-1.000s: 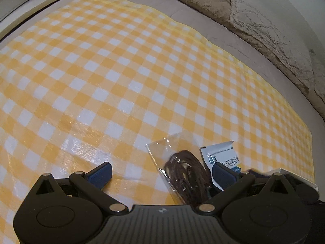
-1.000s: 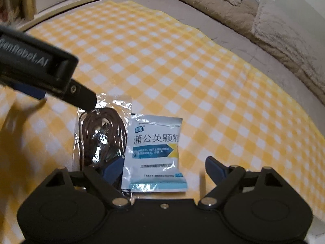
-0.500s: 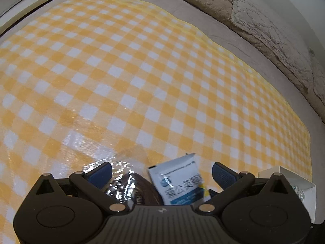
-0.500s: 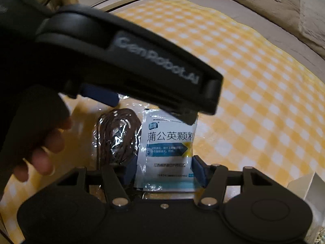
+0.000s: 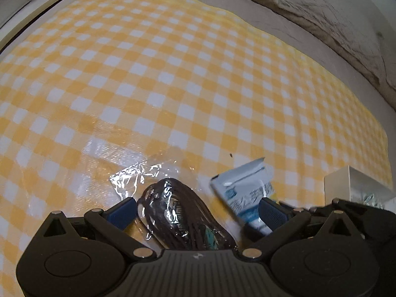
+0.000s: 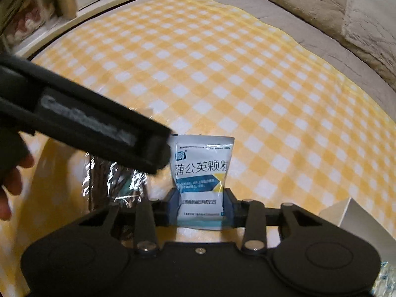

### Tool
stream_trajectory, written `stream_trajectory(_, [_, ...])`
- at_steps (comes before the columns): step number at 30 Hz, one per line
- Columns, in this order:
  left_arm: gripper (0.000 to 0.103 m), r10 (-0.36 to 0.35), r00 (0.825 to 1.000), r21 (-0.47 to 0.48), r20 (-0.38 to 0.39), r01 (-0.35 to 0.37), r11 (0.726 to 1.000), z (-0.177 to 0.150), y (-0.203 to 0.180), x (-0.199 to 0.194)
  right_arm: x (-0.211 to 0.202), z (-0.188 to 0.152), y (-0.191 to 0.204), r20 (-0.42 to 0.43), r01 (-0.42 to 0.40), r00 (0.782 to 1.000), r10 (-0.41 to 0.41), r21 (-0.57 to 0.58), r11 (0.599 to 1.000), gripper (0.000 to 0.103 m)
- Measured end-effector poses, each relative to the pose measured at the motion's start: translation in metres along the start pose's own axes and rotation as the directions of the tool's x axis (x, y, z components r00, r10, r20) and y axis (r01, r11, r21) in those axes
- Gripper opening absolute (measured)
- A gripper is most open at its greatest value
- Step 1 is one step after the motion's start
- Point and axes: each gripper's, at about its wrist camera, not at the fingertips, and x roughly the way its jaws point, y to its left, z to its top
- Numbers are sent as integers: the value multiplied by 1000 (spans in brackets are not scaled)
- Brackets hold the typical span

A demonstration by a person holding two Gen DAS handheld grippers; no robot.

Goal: Organize soft objects
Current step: 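Lower the left tool to the dark cord bag while the right tool lowers to the white granule packet, then close the right tool on the white granule packet while the left tool grips the dark cord bag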

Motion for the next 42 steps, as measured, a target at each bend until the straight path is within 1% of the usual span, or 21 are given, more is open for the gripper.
stream_trajectory(3, [103, -69, 997, -33, 22, 69, 997, 0, 3, 1, -6, -7, 5, -7, -33, 999, 33, -3, 999, 39])
stream_trajectory(5, [103, -96, 995, -30, 31, 97, 995, 2, 3, 0, -10, -12, 9, -15, -43, 999, 42, -12, 999, 39])
stream_trajectory(8, [103, -87, 996, 12, 33, 87, 996, 0, 1, -3, -13, -16, 9, -32, -38, 999, 38, -12, 999, 38])
stream_trajectory(11, [103, -89, 996, 33, 27, 88, 996, -2, 2, -5, -17, -20, 4, -48, -31, 998, 32, 22, 999, 38])
stream_trajectory(13, [103, -79, 997, 47, 28, 77, 996, -5, 1, -7, -21, -25, 6, -52, -47, 997, 49, 29, 998, 38])
stream_trajectory(15, [103, -51, 998, 79, 27, 48, 996, -8, -1, -7, -26, -30, 12, -58, -65, 996, 66, 18, 998, 38])
stream_trajectory(19, [103, -6, 1000, 132, 18, 3, 991, -15, -7, -6, -37, -41, 28, -66, -154, 986, 153, -3, 988, 38])
stream_trajectory(21, [101, 5, 1000, 154, 15, -7, 988, -18, -11, -5, -42, -46, 37, -72, -180, 982, 177, -30, 983, 38])
stream_trajectory(23, [99, 14, 1000, 206, 13, -16, 978, -24, -19, -5, -46, -49, 41, -78, -173, 982, 169, -45, 984, 38])
stream_trajectory(28, [93, 56, 998, 349, 20, -59, 935, -40, -37, -6, -52, -58, 32, -92, -153, 984, 152, -7, 988, 38])
stream_trajectory(30, [93, 75, 997, 378, 15, -75, 923, -45, -39, -3, -55, -62, 29, -98, -141, 985, 141, 5, 990, 38])
stream_trajectory(32, [93, 75, 997, 382, 14, -75, 921, -56, -40, 1, -57, -64, 28, -104, -133, 985, 134, 14, 991, 38])
stream_trajectory(34, [93, 80, 996, 399, 28, -84, 913, -63, -42, 3, -58, -66, 28, -107, -129, 986, 130, 13, 992, 41])
stream_trajectory(35, [93, 85, 996, 412, 33, -91, 907, -65, -44, 4, -59, -66, 29, -109, -133, 985, 133, 10, 991, 46])
stream_trajectory(36, [93, 90, 995, 425, 38, -98, 900, -70, -45, 6, -59, -66, 31, -108, -135, 985, 135, 9, 991, 54])
stream_trajectory(37, [93, 95, 995, 437, 42, -104, 894, -75, -47, 7, -58, -66, 33, -108, -127, 986, 127, 6, 992, 58])
stream_trajectory(38, [93, 99, 994, 443, 47, -110, 890, -79, -48, 8, -55, -64, 34, -111, -115, 987, 113, -6, 993, 59])
stream_trajectory(39, [91, 100, 994, 441, 50, -112, 890, -80, -53, 12, -53, -63, 35, -114, -105, 988, 102, -18, 994, 61])
stream_trajectory(40, [89, 100, 994, 442, 52, -112, 890, -82, -55, 13, -48, -62, 34, -115, -99, 989, 95, -26, 995, 61])
stream_trajectory(42, [75, 89, 994, 453, 60, -107, 885, -96, -58, 16, -46, -61, 34, -116, -93, 989, 89, -28, 995, 62])
